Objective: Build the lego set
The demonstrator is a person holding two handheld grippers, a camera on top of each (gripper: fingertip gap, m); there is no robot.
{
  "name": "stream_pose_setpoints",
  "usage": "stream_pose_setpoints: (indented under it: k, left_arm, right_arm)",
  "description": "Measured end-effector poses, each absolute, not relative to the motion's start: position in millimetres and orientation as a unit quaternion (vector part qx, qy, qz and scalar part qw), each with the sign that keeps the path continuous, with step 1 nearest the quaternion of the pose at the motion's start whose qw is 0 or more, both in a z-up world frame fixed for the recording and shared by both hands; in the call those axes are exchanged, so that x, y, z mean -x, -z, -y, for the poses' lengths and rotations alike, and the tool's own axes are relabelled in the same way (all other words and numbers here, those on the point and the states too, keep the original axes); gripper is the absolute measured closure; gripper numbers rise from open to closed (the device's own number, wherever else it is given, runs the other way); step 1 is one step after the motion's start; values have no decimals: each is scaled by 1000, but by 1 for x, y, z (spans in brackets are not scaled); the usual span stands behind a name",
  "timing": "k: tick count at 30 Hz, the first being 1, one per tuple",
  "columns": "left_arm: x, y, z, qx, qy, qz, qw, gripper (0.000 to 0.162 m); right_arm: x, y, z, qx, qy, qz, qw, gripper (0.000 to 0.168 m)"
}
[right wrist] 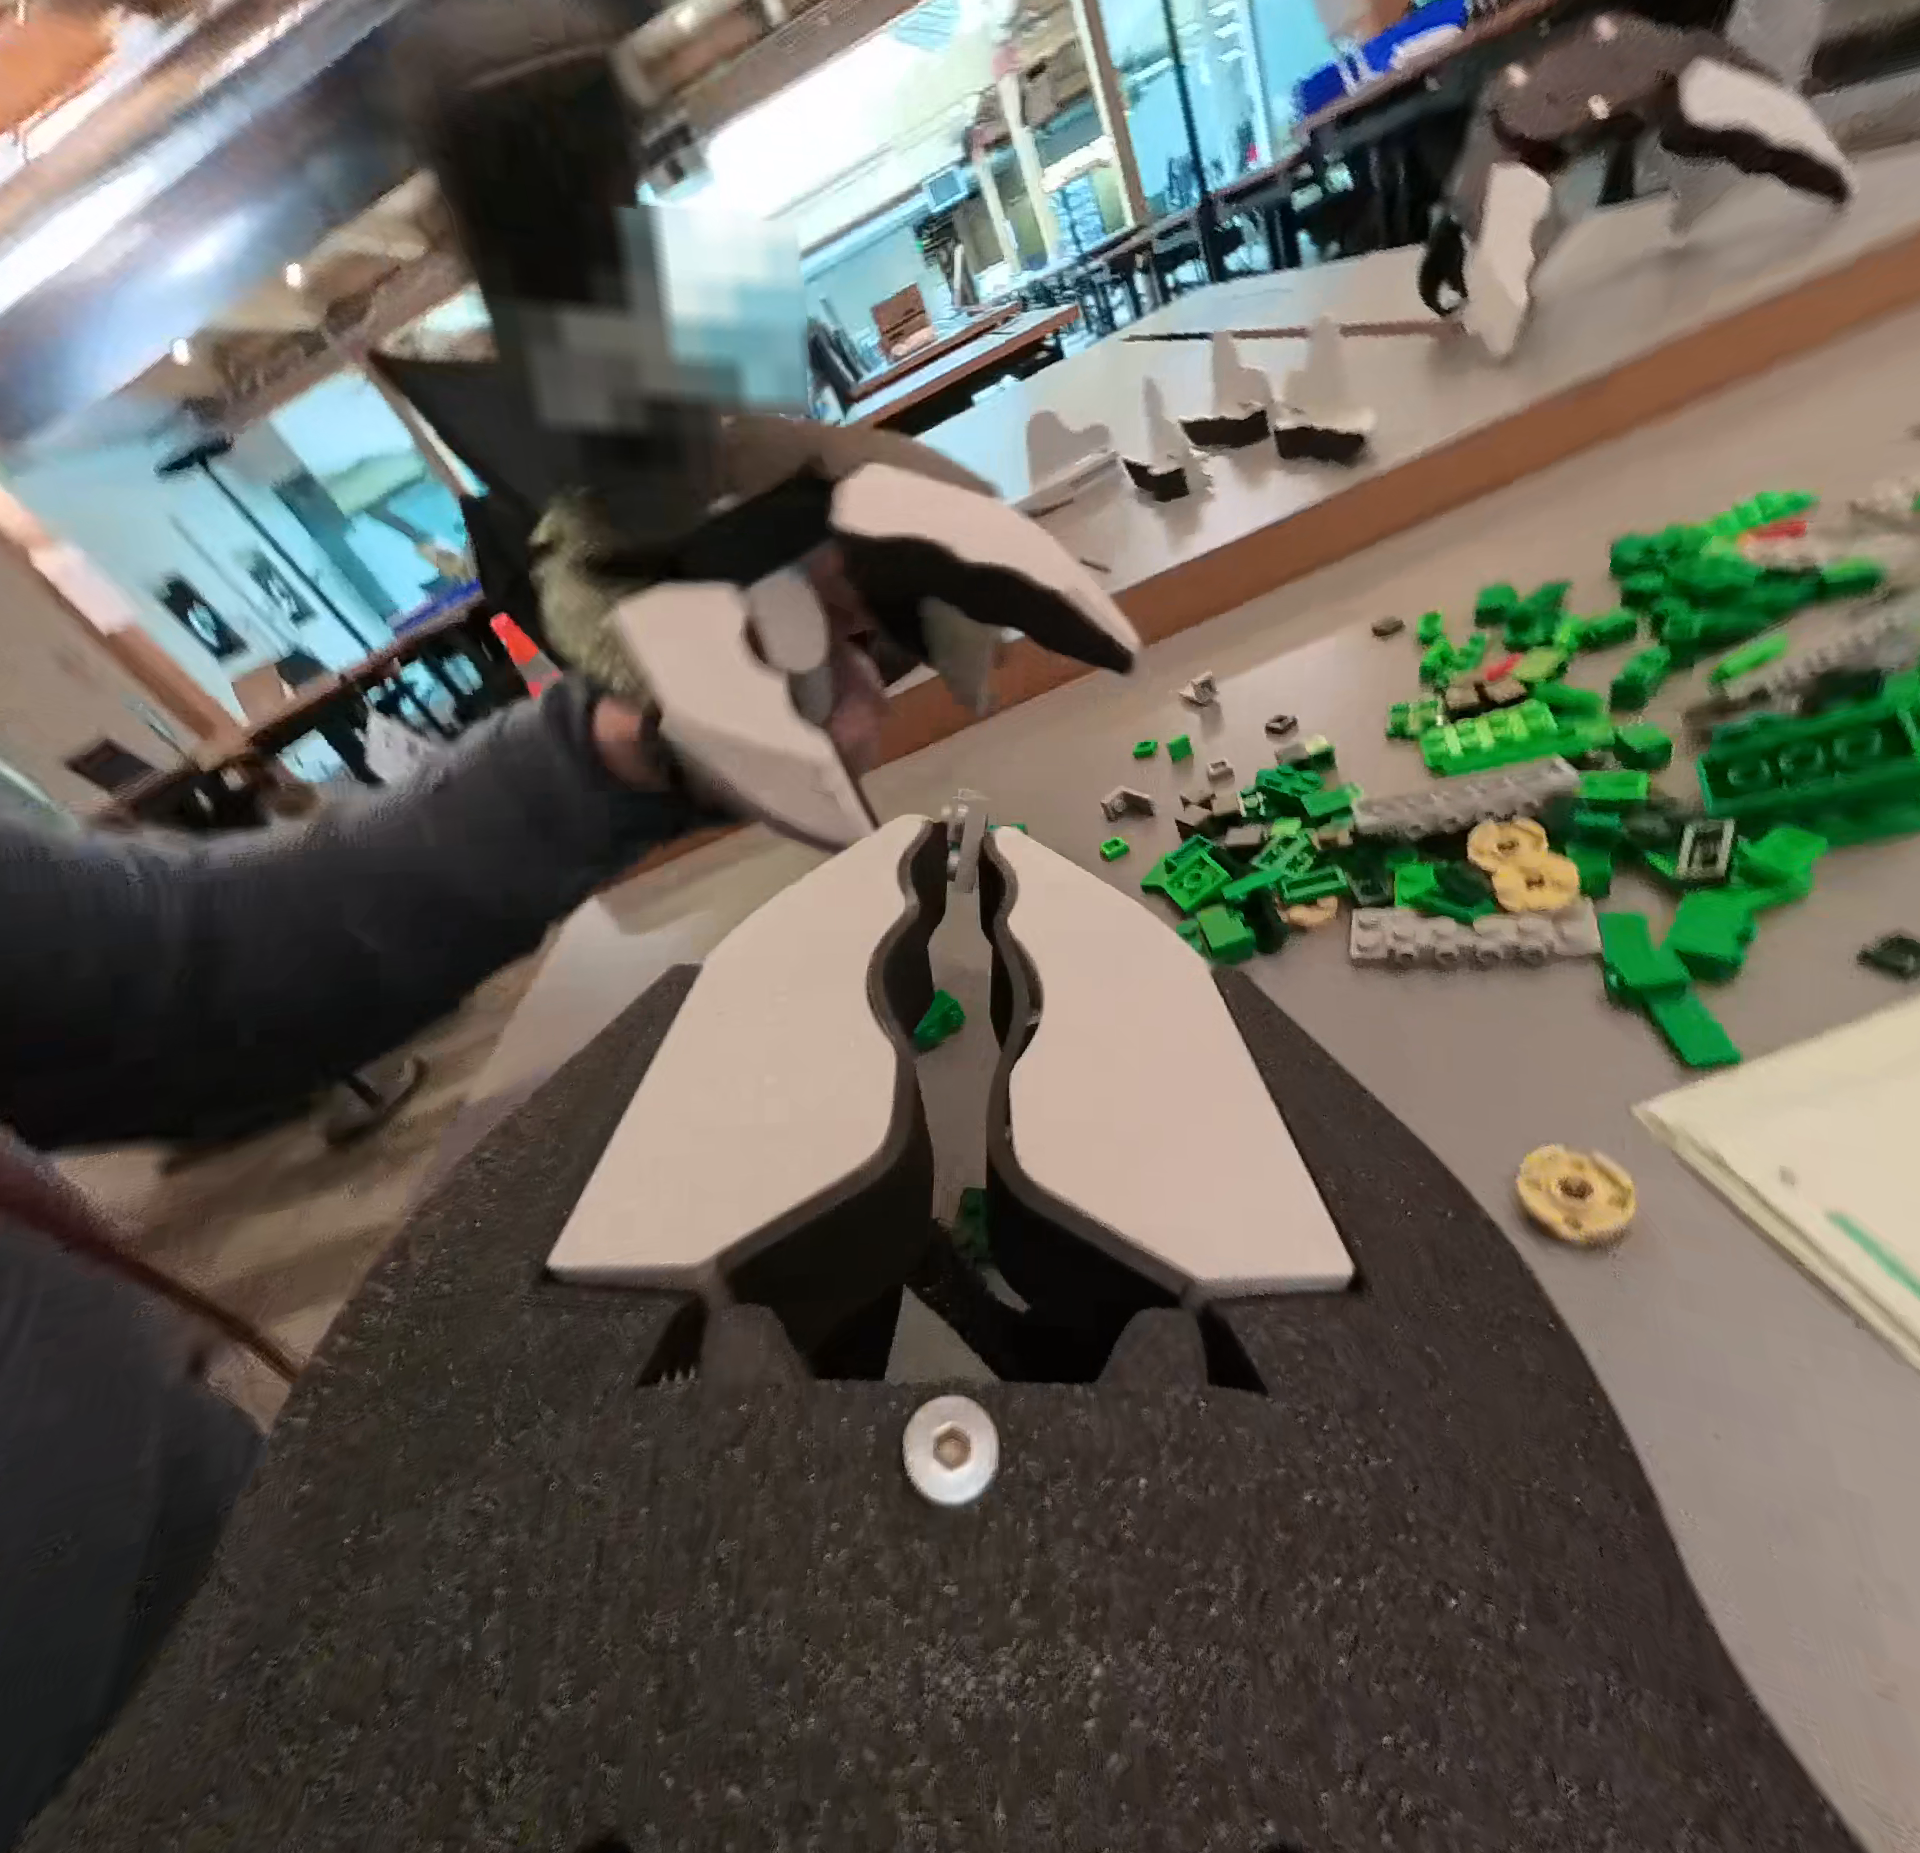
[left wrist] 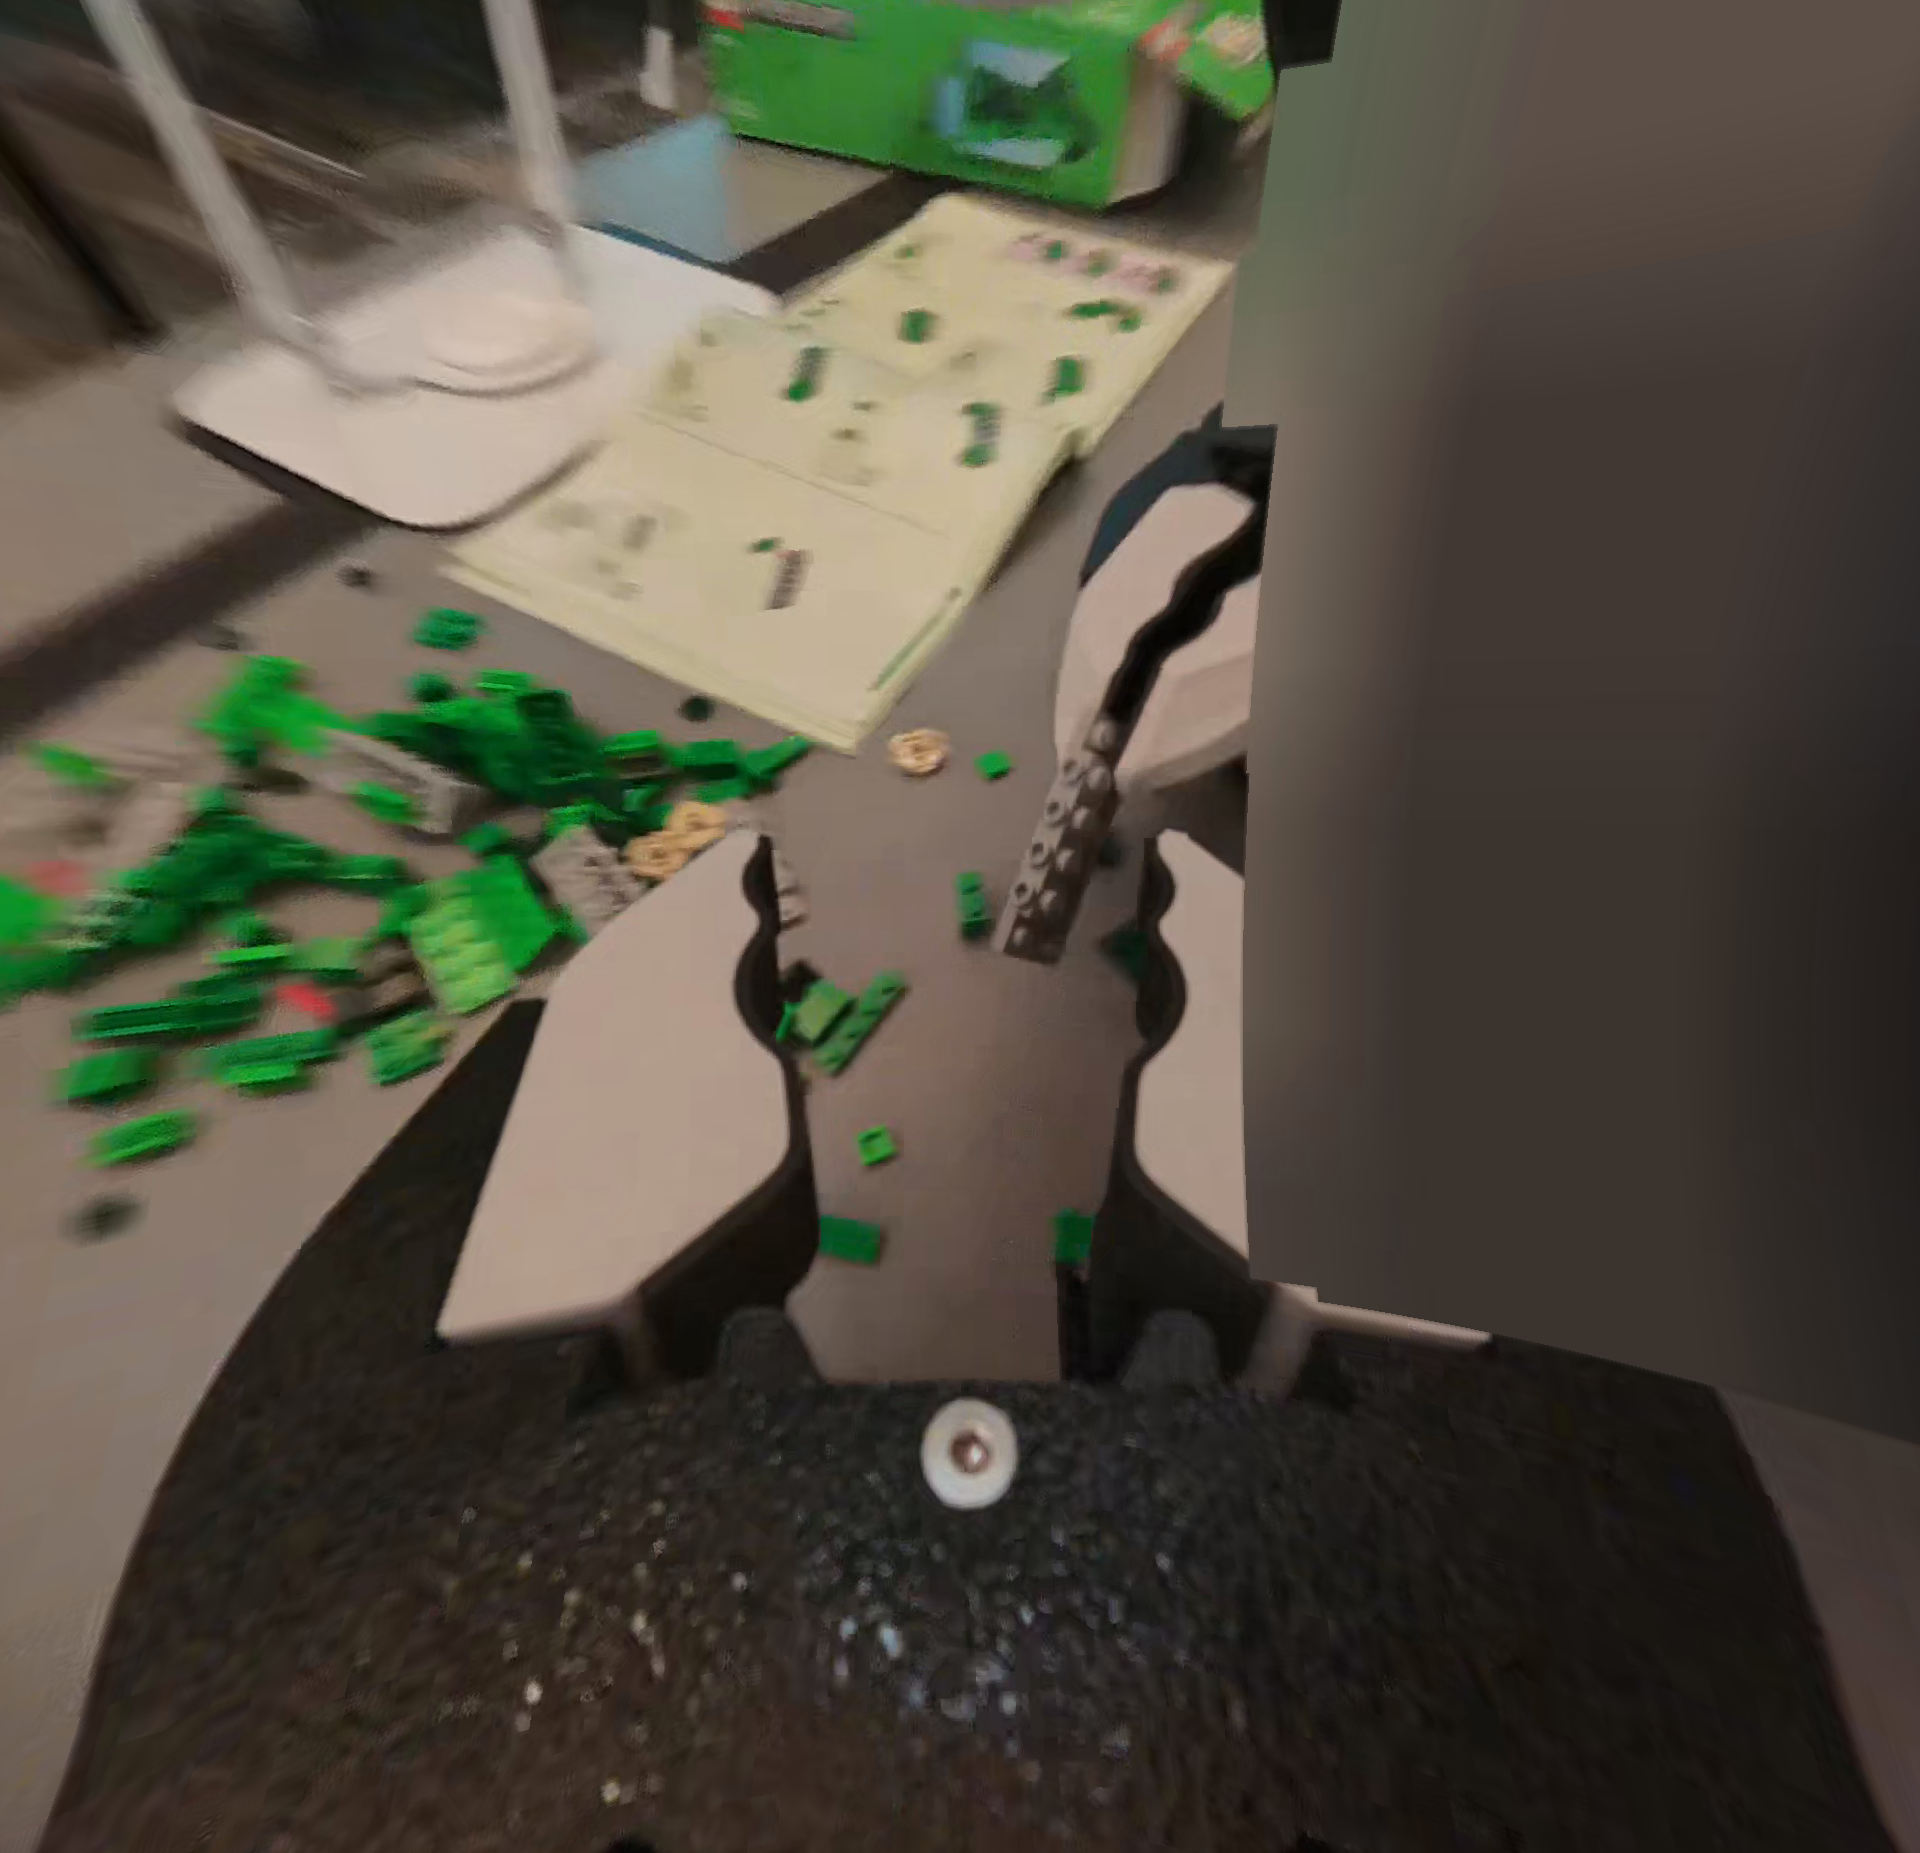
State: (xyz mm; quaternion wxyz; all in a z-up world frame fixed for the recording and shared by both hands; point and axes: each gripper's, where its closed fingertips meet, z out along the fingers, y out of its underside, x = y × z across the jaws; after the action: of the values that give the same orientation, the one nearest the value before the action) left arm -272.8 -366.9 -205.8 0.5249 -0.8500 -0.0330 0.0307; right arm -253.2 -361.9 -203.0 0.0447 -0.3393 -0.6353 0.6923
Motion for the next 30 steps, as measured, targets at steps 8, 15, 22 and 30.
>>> stream_pose_setpoints:
  k: [8,15,22,30]
  left_arm:
    - [263,227,358,858,-267,-81,432,124]
    - [276,232,402,885,-254,103,375,144]
    - [236,281,484,909,-73,354,205,144]
    - [231,289,490,905,-41,389,169,135]
  right_arm:
    - [257,205,358,392,-706,588,-45,163]
    - [263,199,349,378,-707,594,66,126]
    - [286,215,316,442,-601,621,240,129]
    - [284,217,319,423,-568,645,288,130]
